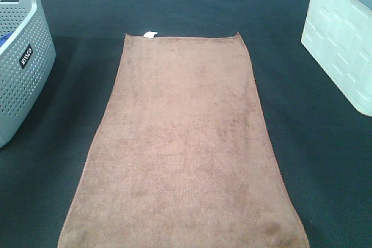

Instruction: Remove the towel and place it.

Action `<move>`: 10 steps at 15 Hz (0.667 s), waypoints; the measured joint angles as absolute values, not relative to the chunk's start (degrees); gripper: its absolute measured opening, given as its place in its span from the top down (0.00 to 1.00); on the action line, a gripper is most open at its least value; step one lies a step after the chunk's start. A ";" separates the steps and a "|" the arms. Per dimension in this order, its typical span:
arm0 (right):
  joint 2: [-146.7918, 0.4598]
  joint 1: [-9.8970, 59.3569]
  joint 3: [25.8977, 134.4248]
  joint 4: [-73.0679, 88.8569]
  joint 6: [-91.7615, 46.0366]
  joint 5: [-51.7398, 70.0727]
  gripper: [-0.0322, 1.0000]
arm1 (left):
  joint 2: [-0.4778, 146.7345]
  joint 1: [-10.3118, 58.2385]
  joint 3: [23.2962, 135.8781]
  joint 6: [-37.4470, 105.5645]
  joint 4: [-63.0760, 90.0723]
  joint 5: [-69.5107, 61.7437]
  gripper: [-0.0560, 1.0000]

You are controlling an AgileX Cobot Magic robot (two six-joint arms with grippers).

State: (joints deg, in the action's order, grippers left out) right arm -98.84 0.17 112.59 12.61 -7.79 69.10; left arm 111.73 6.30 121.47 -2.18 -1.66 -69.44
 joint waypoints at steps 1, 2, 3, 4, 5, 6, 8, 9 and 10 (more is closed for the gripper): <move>-93.74 0.17 105.65 12.61 -7.79 69.10 0.20 | 105.65 6.36 112.41 -2.18 -1.89 -69.39 0.14; -84.97 0.17 95.57 12.61 -7.39 69.44 0.20 | 96.09 6.36 99.81 -2.64 -2.18 -66.35 0.14; -78.38 0.17 89.27 12.32 -7.22 69.44 0.20 | 89.67 6.36 92.25 -3.32 -2.46 -63.43 0.14; -72.71 0.17 83.19 12.09 -6.99 69.21 0.20 | 83.42 6.36 85.14 -4.18 -2.58 -61.19 0.14; -66.92 0.17 76.60 11.92 -6.93 69.04 0.20 | 76.72 6.36 77.75 -4.76 -2.58 -59.36 0.14; -61.99 0.17 70.30 11.80 -6.93 68.98 0.20 | 70.99 6.36 71.45 -5.10 -2.64 -57.81 0.14; -51.51 0.17 60.45 11.80 -6.53 68.87 0.20 | 59.42 6.36 59.64 -5.33 -2.98 -55.58 0.15; -45.95 0.17 55.98 11.80 -6.36 68.87 0.20 | 53.06 6.36 54.55 -5.39 -3.50 -55.23 0.15; -40.97 0.17 52.20 11.80 -6.36 68.87 0.20 | 47.27 6.36 50.65 -5.39 -4.01 -55.06 0.15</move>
